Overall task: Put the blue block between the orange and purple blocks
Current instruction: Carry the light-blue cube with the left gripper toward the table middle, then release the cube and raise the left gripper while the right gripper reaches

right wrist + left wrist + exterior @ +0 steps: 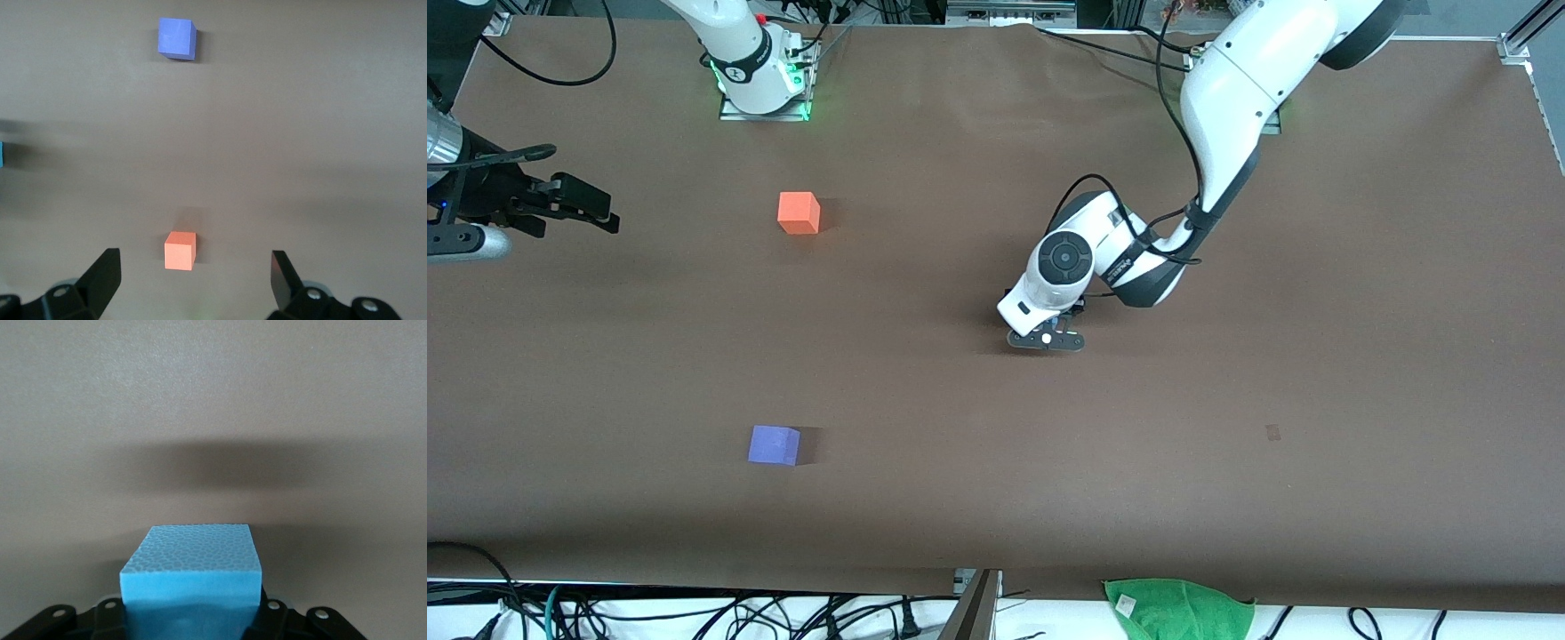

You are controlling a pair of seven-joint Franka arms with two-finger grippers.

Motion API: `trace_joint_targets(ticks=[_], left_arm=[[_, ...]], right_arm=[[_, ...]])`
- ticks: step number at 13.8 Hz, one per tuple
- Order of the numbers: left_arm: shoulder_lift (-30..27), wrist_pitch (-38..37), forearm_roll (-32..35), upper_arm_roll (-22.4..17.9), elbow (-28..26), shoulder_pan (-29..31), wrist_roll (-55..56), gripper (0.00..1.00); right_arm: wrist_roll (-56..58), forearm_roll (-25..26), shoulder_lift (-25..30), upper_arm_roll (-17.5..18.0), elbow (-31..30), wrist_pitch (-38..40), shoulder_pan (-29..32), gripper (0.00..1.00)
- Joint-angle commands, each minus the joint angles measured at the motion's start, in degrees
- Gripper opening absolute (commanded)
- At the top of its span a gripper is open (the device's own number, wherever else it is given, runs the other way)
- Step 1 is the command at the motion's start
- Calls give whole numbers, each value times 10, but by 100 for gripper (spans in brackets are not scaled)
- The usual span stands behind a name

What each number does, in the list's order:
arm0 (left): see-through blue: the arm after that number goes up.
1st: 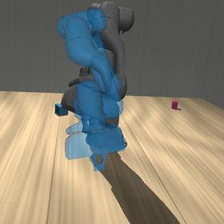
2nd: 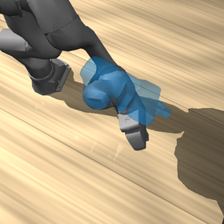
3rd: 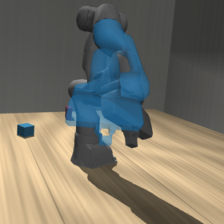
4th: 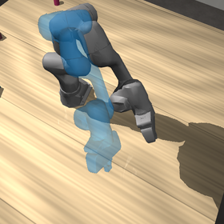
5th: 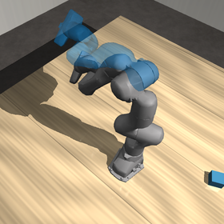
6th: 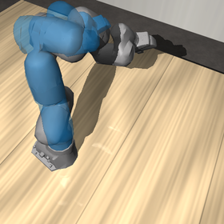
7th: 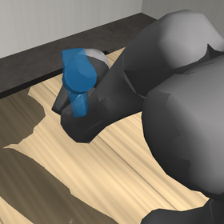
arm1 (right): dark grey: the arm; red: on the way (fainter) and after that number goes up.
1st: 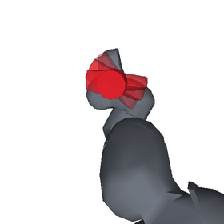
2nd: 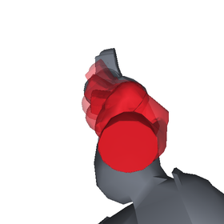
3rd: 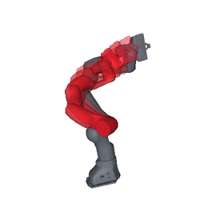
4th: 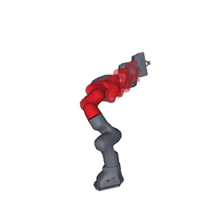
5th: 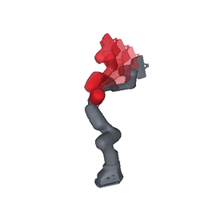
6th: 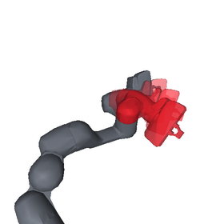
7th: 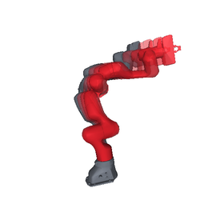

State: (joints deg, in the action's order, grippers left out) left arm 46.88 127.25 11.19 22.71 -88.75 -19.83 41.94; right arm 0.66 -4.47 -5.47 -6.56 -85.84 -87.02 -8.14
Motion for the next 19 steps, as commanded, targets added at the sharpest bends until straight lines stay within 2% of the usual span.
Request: trace_joint_targets(ticks=[1,2,3,4,7,11,13,17,19], left_arm=[[9,1,16,-12,17,-9,10,20],[9,1,16,-12,17,-8,10,45],[7,0,16,-12,17,-5,10,83],[2,-3,16,-11,17,-2,6,100],[-29,-24,13,-4,17,1,4,100],[-140,-198,-15,33,22,10,3,100],[-200,-268,-27,33,25,12,2,100],[-303,-404,-17,29,27,49,-5,100],[-337,-413,-17,30,28,112,-69,100]], right_arm=[[7,-6,13,6,-13,-4,8,99],[7,-6,13,6,-13,-4,8,99],[7,-6,13,6,-13,-4,8,99],[7,-6,13,6,-13,-4,8,99],[7,-6,13,6,-13,-4,8,99],[7,-6,13,6,-13,-4,8,99],[7,-8,13,5,-13,-4,8,99],[7,-26,-7,6,4,-14,9,99],[0,-26,-9,8,4,-14,7,99]])
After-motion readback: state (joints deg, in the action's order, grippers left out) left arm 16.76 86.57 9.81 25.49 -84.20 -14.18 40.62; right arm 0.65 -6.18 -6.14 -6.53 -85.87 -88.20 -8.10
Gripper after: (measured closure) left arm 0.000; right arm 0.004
